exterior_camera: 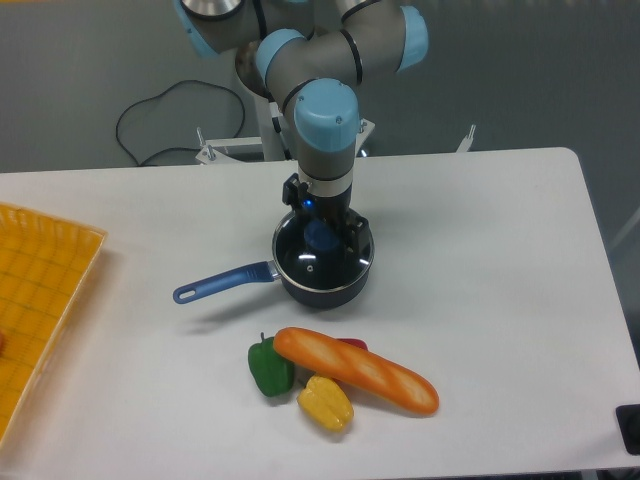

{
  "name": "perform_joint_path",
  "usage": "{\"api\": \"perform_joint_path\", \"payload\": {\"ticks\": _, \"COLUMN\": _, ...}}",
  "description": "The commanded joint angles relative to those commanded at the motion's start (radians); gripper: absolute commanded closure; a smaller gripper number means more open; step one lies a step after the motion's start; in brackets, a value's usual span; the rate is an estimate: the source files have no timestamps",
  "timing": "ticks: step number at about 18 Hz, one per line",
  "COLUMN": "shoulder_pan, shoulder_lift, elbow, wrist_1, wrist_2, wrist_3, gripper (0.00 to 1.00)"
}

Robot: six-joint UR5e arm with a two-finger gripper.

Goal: Open the lid
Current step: 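Close the gripper around the blue lid knob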

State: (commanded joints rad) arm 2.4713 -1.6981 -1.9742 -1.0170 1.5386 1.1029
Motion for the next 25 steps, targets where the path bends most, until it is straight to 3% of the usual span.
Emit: {"api": "perform_joint_path", "payload": {"ticks": 25, "shoulder_pan": -0.005, "shoulder_lift": 0.000, "elbow": -0.009, "wrist_1": -0.002, "wrist_2": 0.005, "wrist_3": 0.006, "gripper": 0.03}}
